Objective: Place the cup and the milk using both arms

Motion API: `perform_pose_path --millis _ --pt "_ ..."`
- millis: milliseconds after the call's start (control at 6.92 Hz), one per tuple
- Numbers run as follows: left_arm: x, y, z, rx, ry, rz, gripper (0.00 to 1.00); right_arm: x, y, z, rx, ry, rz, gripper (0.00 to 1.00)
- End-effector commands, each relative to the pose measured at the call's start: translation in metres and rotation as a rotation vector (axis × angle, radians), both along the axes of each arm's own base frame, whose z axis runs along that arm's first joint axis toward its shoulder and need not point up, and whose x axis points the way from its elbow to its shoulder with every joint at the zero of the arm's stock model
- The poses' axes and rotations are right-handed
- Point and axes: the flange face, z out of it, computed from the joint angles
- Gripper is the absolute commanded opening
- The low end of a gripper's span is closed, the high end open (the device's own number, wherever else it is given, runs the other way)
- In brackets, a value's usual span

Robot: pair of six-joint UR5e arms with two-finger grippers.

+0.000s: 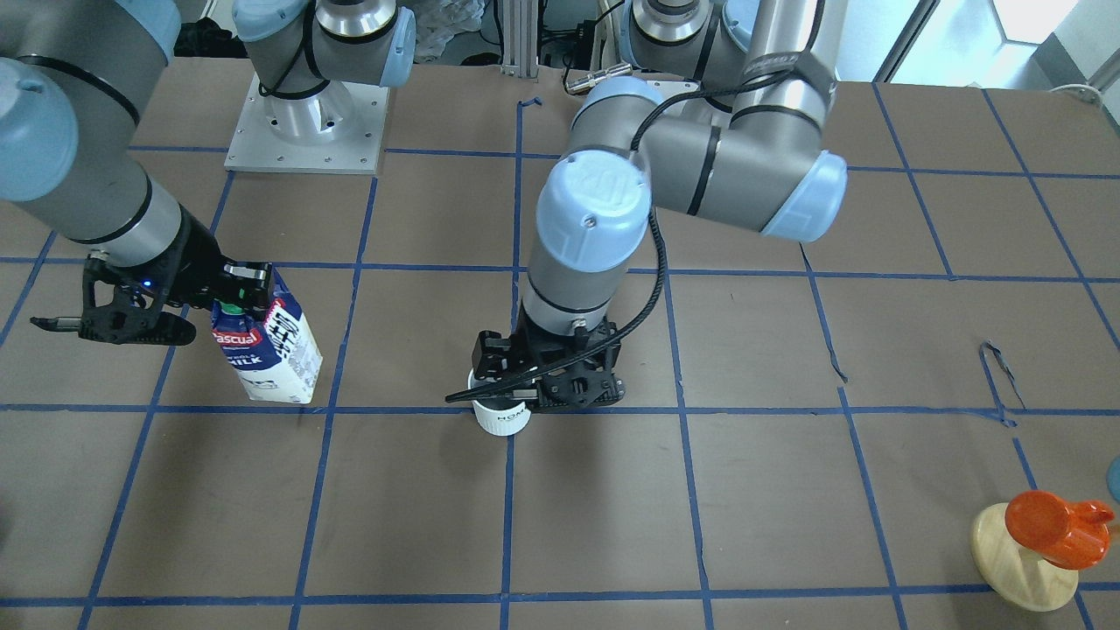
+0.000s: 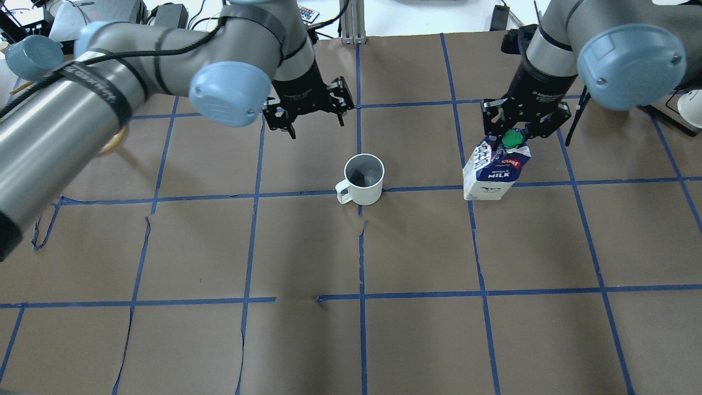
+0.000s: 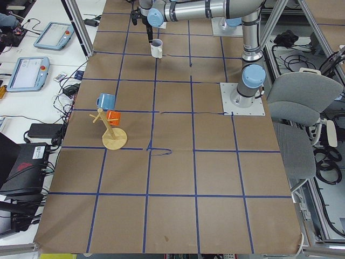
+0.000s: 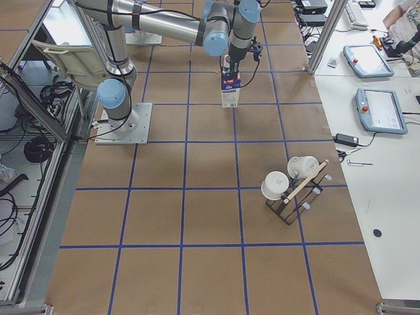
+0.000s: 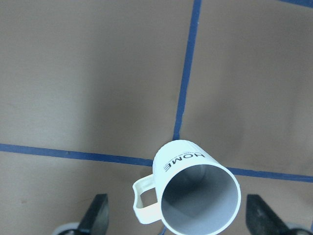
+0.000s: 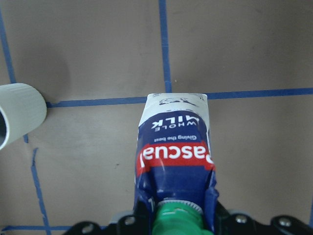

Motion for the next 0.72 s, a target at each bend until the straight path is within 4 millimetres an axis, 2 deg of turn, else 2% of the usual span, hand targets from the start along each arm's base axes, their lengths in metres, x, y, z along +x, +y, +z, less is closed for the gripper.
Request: perform_pose_path --millis 0,145,289,434,578 --pt "0.064 0.051 0.073 0.051 -0.02 -0.04 1.0 0.054 -0.013 -0.02 -0.047 -0.035 0.029 0.1" --pt "0.086 0.075 0.096 0.09 -0.019 -0.083 1.0 0.076 -0.015 -0.029 -0.067 -0.036 0.049 0.11" --pt "0.1 0.087 0.099 0.1 -0.012 -0.122 1.0 0.089 -0.021 -0.039 -0.082 -0.037 0.055 0.11" --pt "0.108 0.09 0.098 0.063 -0.009 -0.131 1.0 0.096 -0.029 -0.046 -0.084 -0.038 0.066 0.11" --pt "0.12 0.075 0.099 -0.041 -0.016 -0.126 1.0 0.113 -0.033 -0.049 -0.083 -0.038 0.078 0.11"
